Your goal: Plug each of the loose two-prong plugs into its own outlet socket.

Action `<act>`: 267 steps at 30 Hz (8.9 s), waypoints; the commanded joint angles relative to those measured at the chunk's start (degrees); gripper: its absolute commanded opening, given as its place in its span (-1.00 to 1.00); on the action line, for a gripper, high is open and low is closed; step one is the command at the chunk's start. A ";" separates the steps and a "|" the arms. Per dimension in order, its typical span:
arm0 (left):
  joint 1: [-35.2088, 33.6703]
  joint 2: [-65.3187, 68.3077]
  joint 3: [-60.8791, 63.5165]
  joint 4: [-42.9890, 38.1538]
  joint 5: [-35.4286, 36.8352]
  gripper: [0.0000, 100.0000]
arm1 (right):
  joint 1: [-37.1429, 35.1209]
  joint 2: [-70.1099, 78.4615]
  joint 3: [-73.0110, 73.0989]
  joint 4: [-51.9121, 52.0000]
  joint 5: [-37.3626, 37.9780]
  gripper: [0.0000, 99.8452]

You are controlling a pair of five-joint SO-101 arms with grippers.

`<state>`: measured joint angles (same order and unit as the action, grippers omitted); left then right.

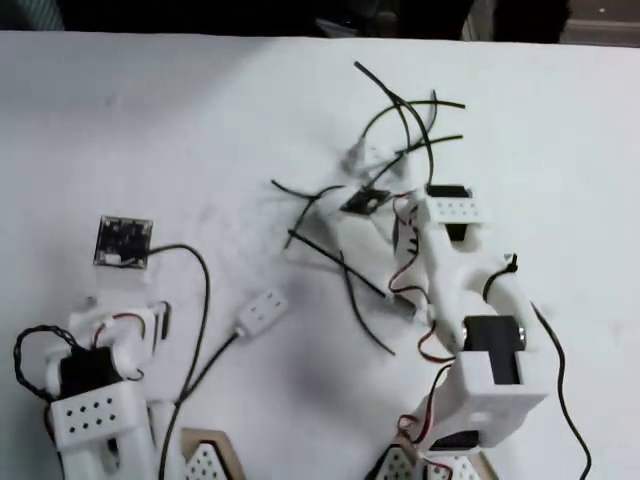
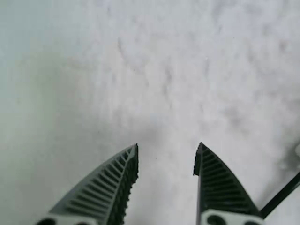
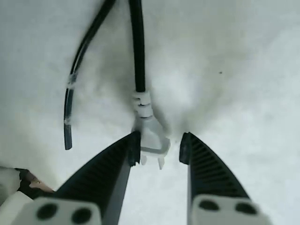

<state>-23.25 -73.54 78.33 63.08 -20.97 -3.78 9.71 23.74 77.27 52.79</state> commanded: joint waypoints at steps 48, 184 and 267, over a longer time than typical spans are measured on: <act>-0.04 -0.84 -0.18 -1.05 -0.44 -0.59 | -17.27 -0.04 5.71 2.77 0.26 -0.96; -9.01 -0.84 -4.31 -5.45 10.46 -0.59 | -39.69 -41.01 48.79 -65.45 -48.97 -0.97; -8.75 -0.84 -2.64 -5.80 10.29 -0.59 | -41.89 -41.71 36.48 -37.85 -49.76 -0.84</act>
<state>-32.04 -73.71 76.13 58.33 -10.15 -45.36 -31.34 62.68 38.86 3.82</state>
